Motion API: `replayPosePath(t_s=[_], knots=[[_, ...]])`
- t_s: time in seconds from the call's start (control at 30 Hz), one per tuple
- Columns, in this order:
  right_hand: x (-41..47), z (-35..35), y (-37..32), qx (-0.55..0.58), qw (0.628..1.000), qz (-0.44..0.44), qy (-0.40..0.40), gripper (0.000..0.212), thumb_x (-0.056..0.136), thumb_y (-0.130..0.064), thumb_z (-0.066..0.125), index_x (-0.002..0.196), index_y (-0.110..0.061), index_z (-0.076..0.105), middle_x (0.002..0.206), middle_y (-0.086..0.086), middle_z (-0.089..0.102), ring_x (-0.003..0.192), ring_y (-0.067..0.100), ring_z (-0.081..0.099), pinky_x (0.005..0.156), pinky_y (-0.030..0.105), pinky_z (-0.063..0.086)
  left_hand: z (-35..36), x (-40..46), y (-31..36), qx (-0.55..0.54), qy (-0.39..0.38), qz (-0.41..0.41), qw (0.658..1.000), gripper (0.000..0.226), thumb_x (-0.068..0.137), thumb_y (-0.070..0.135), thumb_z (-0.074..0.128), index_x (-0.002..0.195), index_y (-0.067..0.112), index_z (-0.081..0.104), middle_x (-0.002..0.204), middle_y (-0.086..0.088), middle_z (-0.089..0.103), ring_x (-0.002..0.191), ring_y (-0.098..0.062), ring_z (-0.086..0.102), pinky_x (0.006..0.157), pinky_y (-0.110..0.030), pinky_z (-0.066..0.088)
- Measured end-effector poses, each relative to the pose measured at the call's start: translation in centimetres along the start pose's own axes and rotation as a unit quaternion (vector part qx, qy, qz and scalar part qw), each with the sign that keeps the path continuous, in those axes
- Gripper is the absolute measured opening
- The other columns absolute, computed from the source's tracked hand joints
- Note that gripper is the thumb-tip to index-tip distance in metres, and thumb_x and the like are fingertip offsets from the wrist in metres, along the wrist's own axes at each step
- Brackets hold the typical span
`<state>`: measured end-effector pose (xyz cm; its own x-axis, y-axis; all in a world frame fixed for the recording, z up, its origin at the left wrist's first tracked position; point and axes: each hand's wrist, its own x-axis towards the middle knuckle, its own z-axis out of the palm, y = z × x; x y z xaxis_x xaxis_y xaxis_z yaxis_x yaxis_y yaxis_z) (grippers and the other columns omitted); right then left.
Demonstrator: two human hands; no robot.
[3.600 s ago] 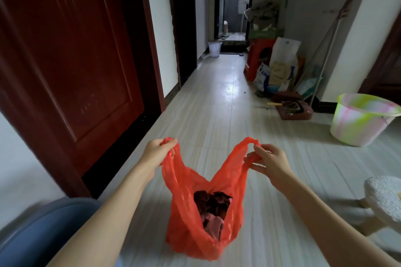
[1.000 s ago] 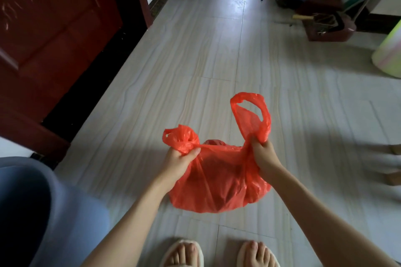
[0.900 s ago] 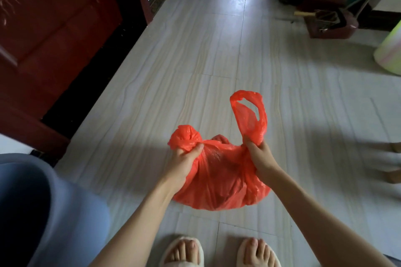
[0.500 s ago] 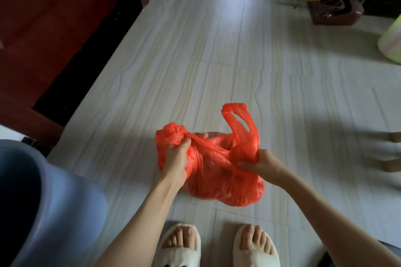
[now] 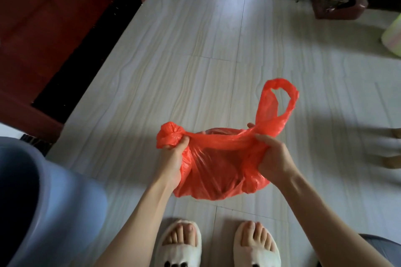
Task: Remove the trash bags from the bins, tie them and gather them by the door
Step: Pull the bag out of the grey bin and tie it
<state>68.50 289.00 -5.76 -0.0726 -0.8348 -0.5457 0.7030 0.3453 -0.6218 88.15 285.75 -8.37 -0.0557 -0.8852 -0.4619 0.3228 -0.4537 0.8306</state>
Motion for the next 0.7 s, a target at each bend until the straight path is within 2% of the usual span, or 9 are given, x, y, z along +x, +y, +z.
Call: replayPosePath(t_s=[0.07,0.13,0.2,0.27,0.37,0.43,0.53,0.63,0.7], knots=[[-0.1,-0.4,-0.3,-0.180,0.981,-0.067,-0.025,0.036,0.068,-0.004,0.062,0.102,-0.014,0.060,0.083,0.003,0.067,0.073,0.013,0.065,0.068,0.018,0.055,0.1,0.0,0.3,-0.015,-0.036,0.017,0.999,0.045,0.095,0.010,0.041,0.068,0.016,0.077,0.077,0.001,0.075,0.075,-0.011,0.070,0.083,-0.029,0.055],[-0.2,-0.6,-0.5,-0.458,0.880,-0.124,-0.019,0.032,0.074,-0.001,0.068,0.103,-0.011,0.061,0.091,0.005,0.067,0.081,0.014,0.062,0.067,0.007,0.049,-0.1,0.1,0.6,-0.021,-0.035,0.040,0.998,0.042,0.095,0.010,0.041,0.073,0.015,0.077,0.080,0.001,0.075,0.077,-0.011,0.070,0.082,-0.027,0.055],[-0.2,-0.9,-0.6,-0.573,0.801,-0.169,0.020,0.020,0.080,-0.001,0.065,0.100,-0.001,0.062,0.086,0.007,0.063,0.079,0.017,0.058,0.058,0.003,0.042,-0.4,0.1,1.1,-0.031,-0.036,0.044,0.998,0.037,0.094,0.011,0.042,0.079,0.011,0.075,0.086,-0.001,0.075,0.081,-0.013,0.070,0.081,-0.026,0.056],[-0.3,-1.2,-0.5,-0.541,0.818,-0.189,0.052,0.013,0.083,-0.003,0.061,0.094,0.004,0.064,0.079,0.007,0.060,0.075,0.017,0.055,0.054,0.008,0.041,-0.4,0.0,1.5,-0.052,-0.047,0.033,0.997,0.033,0.093,0.012,0.041,0.084,0.007,0.073,0.090,-0.004,0.075,0.085,-0.016,0.070,0.082,-0.027,0.056],[-0.7,-0.6,-0.3,-0.343,0.926,-0.137,0.081,0.008,0.083,-0.010,0.064,0.076,-0.007,0.068,0.071,0.004,0.063,0.074,0.018,0.057,0.067,0.022,0.048,0.4,-0.3,2.0,-0.101,-0.053,0.018,0.993,0.032,0.089,0.013,0.046,0.073,0.011,0.074,0.085,-0.008,0.074,0.082,-0.020,0.070,0.074,-0.031,0.058],[-0.7,0.1,-0.1,-0.228,0.966,-0.093,0.080,0.005,0.072,-0.017,0.071,0.068,-0.016,0.069,0.065,-0.001,0.068,0.075,0.020,0.061,0.078,0.035,0.051,1.2,-0.5,2.2,-0.121,-0.042,0.018,0.992,0.050,0.092,0.006,0.040,0.053,0.016,0.069,0.065,-0.006,0.071,0.065,-0.016,0.070,0.066,-0.028,0.057],[-0.7,1.0,0.4,-0.239,0.962,-0.108,0.069,0.006,0.077,-0.012,0.069,0.072,-0.016,0.068,0.067,-0.002,0.068,0.076,0.019,0.063,0.080,0.035,0.051,2.5,-0.9,2.2,-0.116,-0.034,0.023,0.992,0.064,0.092,0.003,0.030,0.033,0.016,0.052,0.041,0.003,0.055,0.046,-0.010,0.059,0.060,-0.025,0.051],[-0.6,1.2,1.2,-0.331,0.923,-0.181,0.077,0.017,0.084,-0.009,0.062,0.071,-0.019,0.065,0.071,-0.002,0.064,0.066,0.001,0.060,0.068,0.021,0.051,3.1,-0.6,1.8,-0.095,-0.006,0.035,0.995,0.057,0.088,0.007,0.034,0.033,0.021,0.037,0.038,0.007,0.036,0.041,-0.008,0.040,0.058,-0.025,0.035],[-0.4,1.3,1.8,-0.381,0.897,-0.209,0.085,0.007,0.081,-0.018,0.065,0.074,-0.016,0.064,0.072,-0.003,0.060,0.059,-0.006,0.054,0.063,0.019,0.047,3.3,-0.7,1.7,-0.078,-0.017,0.028,0.996,0.046,0.081,0.010,0.037,0.036,0.022,0.034,0.040,0.007,0.031,0.041,-0.008,0.033,0.054,-0.022,0.032]])
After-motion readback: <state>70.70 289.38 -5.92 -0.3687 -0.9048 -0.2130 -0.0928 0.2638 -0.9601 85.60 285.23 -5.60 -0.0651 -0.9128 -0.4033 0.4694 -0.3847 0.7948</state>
